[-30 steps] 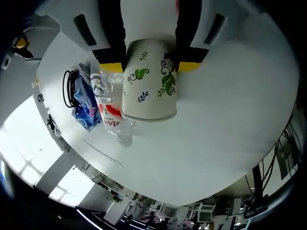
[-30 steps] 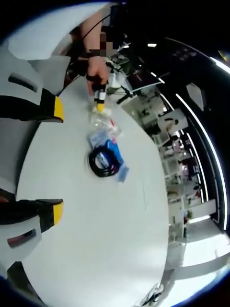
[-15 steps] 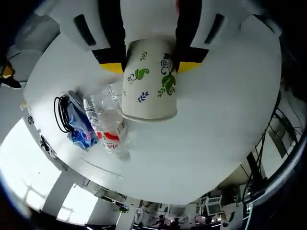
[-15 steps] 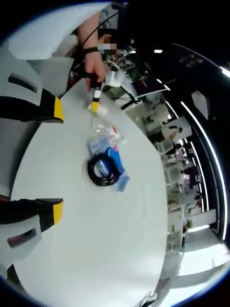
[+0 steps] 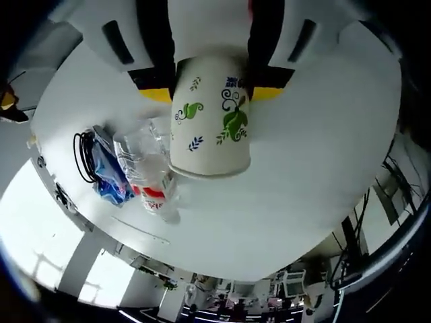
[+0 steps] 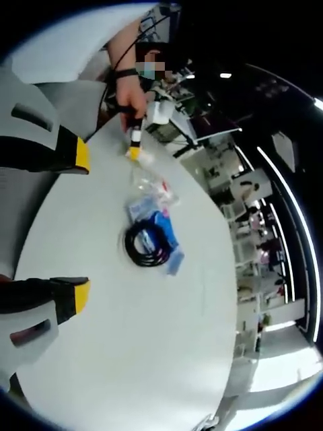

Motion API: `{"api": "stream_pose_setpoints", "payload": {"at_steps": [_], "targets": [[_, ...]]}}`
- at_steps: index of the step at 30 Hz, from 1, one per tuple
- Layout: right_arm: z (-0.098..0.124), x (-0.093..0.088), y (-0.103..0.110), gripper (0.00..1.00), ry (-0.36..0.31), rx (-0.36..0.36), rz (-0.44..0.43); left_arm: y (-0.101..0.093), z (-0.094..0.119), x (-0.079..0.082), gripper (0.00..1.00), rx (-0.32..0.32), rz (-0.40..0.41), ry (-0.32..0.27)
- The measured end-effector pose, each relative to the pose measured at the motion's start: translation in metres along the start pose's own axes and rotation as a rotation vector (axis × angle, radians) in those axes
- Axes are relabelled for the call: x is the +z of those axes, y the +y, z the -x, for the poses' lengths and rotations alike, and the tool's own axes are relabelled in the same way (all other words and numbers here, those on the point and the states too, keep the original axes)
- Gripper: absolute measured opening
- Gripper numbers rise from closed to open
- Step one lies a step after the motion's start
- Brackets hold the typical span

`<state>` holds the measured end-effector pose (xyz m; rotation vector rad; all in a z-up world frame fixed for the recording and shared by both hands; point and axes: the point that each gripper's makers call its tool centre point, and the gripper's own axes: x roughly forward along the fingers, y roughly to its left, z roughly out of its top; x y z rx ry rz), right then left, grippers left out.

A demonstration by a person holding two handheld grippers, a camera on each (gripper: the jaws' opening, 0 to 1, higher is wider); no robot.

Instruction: Arrange the tabletop items into an orderly group along one side of the table until the central work area is clear of visible clutter.

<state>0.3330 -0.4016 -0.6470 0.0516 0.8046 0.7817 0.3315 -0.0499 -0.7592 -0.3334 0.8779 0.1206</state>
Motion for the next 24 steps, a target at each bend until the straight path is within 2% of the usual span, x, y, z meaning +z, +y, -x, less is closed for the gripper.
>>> {"api": "stream_pose_setpoints", "payload": {"at_steps": [4, 9, 14, 19, 23, 24], "targets": [[0.0, -0.003, -0.001, 0.62, 0.009, 0.005, -0.001, 0.0, 0.006, -0.005, 0.4, -0.001, 0.015, -0.011], [-0.006, 0.0, 0.002, 0.62, 0.009, 0.022, -0.001, 0.001, 0.022, -0.006, 0.4, -0.003, 0.046, -0.051], [-0.016, 0.003, 0.012, 0.62, 0.019, 0.054, 0.014, 0.001, 0.037, -0.01, 0.4, -0.002, 0.071, -0.077], [-0.029, -0.001, 0.023, 0.61, 0.034, 0.091, 0.007, -0.013, 0.046, -0.016, 0.4, -0.021, 0.096, -0.083], [-0.037, -0.004, 0.035, 0.61, 0.056, 0.134, 0.033, -0.035, 0.052, -0.015, 0.4, -0.092, 0.083, -0.106], [-0.039, -0.005, 0.037, 0.61, 0.062, 0.142, 0.039, -0.042, 0.055, -0.014, 0.4, -0.11, 0.057, -0.113]]}}
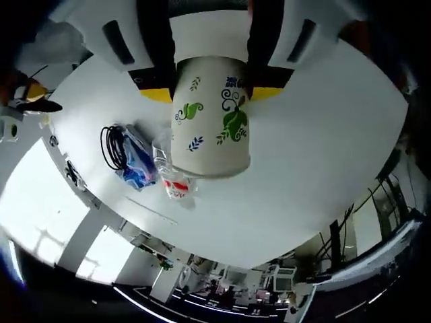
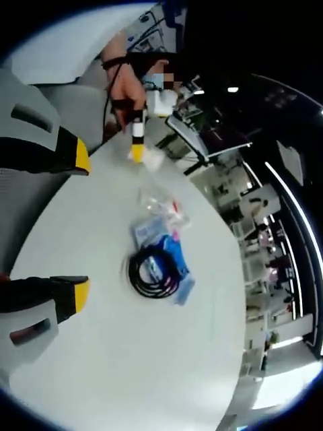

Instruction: Arrange the tabletop items into an orderly group along one side of the table until the central work area is clear of visible clutter.

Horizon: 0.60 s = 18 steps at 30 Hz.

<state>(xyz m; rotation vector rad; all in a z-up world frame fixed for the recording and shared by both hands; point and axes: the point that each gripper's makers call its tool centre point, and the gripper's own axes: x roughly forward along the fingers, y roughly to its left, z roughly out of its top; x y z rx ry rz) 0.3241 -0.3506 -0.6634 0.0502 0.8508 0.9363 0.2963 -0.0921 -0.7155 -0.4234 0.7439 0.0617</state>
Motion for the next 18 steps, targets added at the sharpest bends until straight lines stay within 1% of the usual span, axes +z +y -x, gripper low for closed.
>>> {"api": "stream_pose_setpoints", "payload": {"at_steps": [1, 3, 7, 10, 14, 18], "targets": [[-0.002, 0.0, 0.001, 0.61, 0.004, 0.006, 0.005, -0.002, 0.001, -0.001, 0.4, 0.006, -0.014, 0.003], [-0.004, 0.001, 0.004, 0.6, 0.007, 0.022, 0.013, -0.01, 0.004, -0.004, 0.4, -0.011, -0.048, 0.01], [-0.008, 0.003, 0.007, 0.6, 0.008, 0.044, 0.02, -0.02, 0.01, -0.002, 0.4, -0.023, -0.071, -0.001], [-0.011, 0.001, 0.009, 0.6, 0.018, 0.059, 0.023, -0.026, 0.014, -0.002, 0.4, -0.033, -0.082, -0.003], [-0.014, 0.001, 0.014, 0.59, 0.023, 0.084, 0.028, -0.037, 0.018, -0.002, 0.4, -0.059, -0.13, -0.003], [-0.018, 0.003, 0.019, 0.59, 0.029, 0.106, 0.039, -0.048, 0.021, -0.002, 0.4, -0.07, -0.183, 0.002]]}}
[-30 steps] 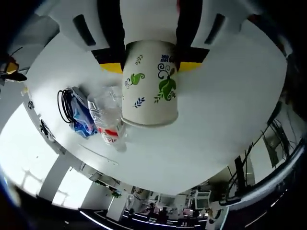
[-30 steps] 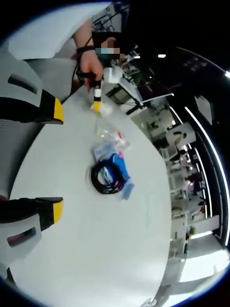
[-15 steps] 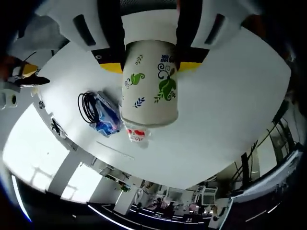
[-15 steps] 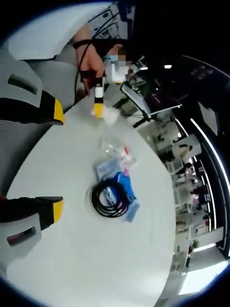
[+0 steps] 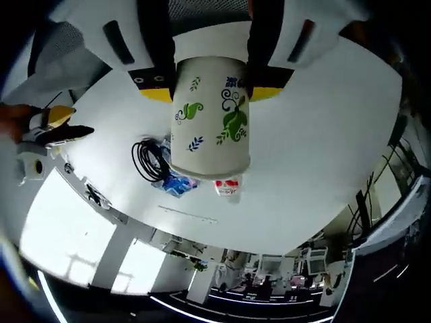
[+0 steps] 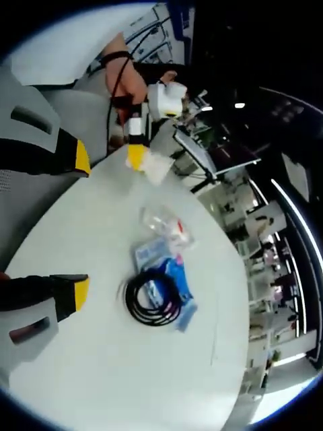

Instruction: Arrange the tabletop items into an orderly group along one side of the table until the central work area is clear of visible clutter.

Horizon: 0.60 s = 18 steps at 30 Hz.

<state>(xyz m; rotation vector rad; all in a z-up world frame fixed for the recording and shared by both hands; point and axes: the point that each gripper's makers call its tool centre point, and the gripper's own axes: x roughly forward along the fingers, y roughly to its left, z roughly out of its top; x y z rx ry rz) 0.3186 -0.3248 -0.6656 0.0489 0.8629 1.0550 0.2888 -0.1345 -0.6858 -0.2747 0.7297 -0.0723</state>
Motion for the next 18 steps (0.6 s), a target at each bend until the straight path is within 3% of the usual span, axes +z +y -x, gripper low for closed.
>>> {"api": "stream_pose_setpoints", "payload": {"at_steps": [11, 18], "targets": [[-0.007, 0.017, 0.017, 0.55, 0.006, 0.065, 0.07, -0.033, -0.001, 0.006, 0.4, -0.061, -0.128, -0.003], [-0.007, 0.021, 0.02, 0.53, -0.007, 0.08, 0.081, -0.048, -0.004, 0.003, 0.4, -0.109, -0.221, 0.028]]}}
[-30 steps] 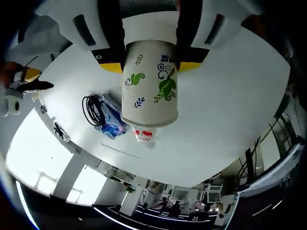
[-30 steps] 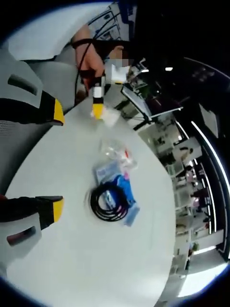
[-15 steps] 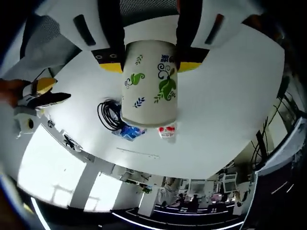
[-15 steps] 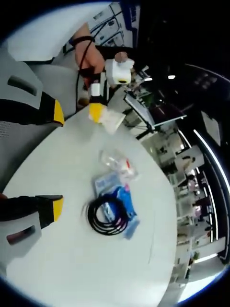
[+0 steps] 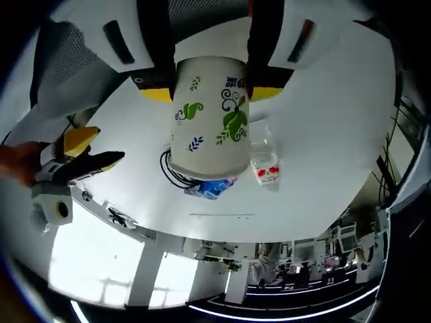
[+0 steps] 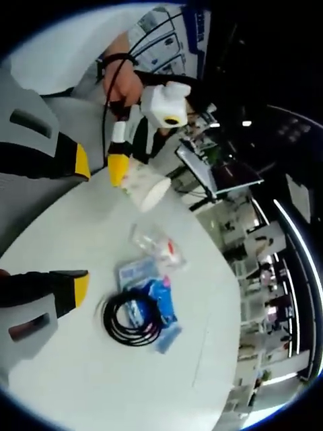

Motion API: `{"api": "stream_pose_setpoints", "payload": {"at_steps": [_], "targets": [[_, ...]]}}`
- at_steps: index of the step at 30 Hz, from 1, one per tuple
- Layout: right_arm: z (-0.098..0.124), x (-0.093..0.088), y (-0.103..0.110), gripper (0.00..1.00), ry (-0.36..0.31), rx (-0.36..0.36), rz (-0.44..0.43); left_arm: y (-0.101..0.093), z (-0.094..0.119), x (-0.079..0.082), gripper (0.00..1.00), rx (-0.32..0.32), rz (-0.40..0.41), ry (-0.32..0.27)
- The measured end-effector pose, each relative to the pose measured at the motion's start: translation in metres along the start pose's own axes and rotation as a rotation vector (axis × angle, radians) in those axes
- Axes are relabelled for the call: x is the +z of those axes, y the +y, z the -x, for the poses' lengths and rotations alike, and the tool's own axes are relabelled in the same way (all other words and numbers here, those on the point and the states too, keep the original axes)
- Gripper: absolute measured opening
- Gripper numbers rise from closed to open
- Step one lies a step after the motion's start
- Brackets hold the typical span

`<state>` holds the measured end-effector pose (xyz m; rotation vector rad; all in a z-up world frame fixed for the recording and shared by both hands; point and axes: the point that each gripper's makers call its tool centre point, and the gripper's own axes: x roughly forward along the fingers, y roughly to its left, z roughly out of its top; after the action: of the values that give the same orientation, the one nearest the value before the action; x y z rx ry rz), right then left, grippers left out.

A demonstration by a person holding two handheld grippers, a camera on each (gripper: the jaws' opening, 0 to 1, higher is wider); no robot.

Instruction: Arrange the tabletop items into an orderly group along one side of the table until the central work area is clear of visible clutter.

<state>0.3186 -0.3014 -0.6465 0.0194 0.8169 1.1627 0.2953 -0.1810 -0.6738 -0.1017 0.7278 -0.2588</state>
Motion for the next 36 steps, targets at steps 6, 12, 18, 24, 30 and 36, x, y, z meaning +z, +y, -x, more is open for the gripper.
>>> {"api": "stream_pose_setpoints", "payload": {"at_steps": [6, 12, 18, 24, 30, 36], "targets": [[-0.001, -0.002, 0.007, 0.52, -0.008, 0.015, -0.011, -0.018, -0.005, 0.001, 0.4, -0.055, -0.1, 0.023], [-0.003, -0.001, 0.016, 0.51, -0.015, 0.037, -0.006, -0.038, -0.008, -0.001, 0.4, -0.12, -0.208, 0.046], [-0.005, 0.0, 0.023, 0.49, -0.029, 0.052, -0.013, -0.054, -0.01, -0.006, 0.4, -0.17, -0.271, 0.062], [-0.005, 0.002, 0.029, 0.45, -0.05, 0.076, -0.027, -0.064, -0.01, -0.008, 0.4, -0.221, -0.323, 0.071], [-0.004, 0.003, 0.039, 0.37, -0.066, 0.128, -0.05, -0.075, -0.008, -0.011, 0.4, -0.261, -0.408, 0.085], [-0.004, -0.002, 0.054, 0.32, -0.055, 0.204, -0.067, -0.088, -0.006, -0.013, 0.4, -0.306, -0.484, 0.092]]}}
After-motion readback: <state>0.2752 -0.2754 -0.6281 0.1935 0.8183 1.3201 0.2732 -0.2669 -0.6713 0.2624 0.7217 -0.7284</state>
